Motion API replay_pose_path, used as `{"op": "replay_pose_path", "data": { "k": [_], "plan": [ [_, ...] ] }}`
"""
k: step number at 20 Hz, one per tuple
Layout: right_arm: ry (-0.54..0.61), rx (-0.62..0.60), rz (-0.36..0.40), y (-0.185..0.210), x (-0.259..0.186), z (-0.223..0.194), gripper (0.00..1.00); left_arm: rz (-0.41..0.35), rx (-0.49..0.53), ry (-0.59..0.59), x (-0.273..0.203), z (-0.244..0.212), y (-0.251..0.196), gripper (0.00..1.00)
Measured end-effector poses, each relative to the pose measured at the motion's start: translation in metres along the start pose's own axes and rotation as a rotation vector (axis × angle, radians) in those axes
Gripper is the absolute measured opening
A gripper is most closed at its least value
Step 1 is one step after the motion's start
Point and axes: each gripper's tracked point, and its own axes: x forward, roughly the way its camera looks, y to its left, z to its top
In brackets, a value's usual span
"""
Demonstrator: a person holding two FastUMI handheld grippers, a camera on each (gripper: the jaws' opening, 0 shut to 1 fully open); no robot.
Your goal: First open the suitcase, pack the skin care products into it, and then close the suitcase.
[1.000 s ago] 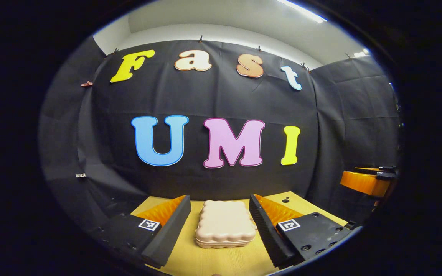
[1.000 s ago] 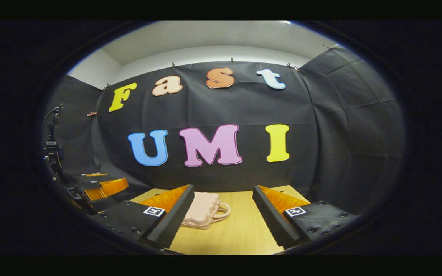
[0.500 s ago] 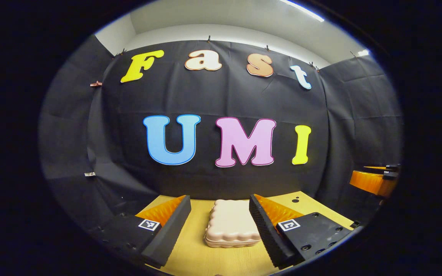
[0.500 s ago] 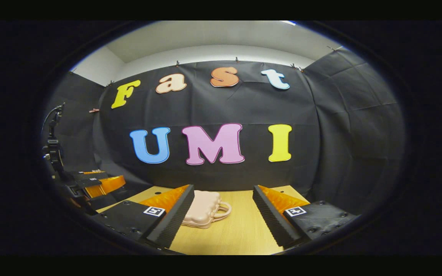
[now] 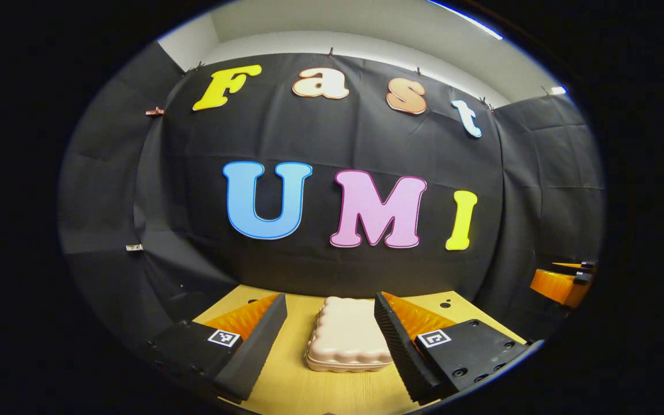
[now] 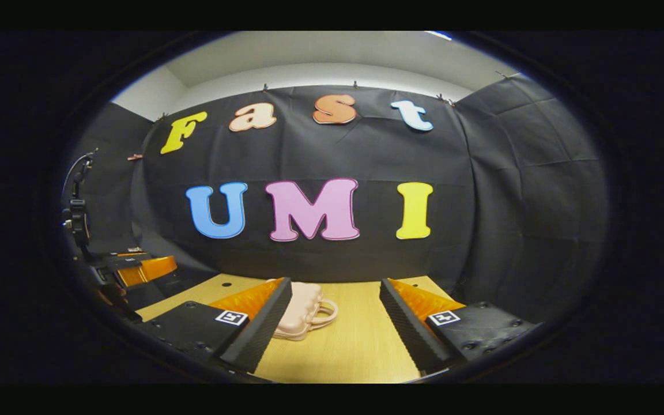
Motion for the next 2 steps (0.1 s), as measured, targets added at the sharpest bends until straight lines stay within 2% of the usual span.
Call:
{"op": "replay_pose_path", "data": {
  "k": [2],
  "plan": [
    [0.009,0.013,-0.002,0.0007,-0.0014,-0.0020,0.97,0.000,-0.006,0.017,0.0020,-0.0075,0.0014,0.96]
  ]
}}
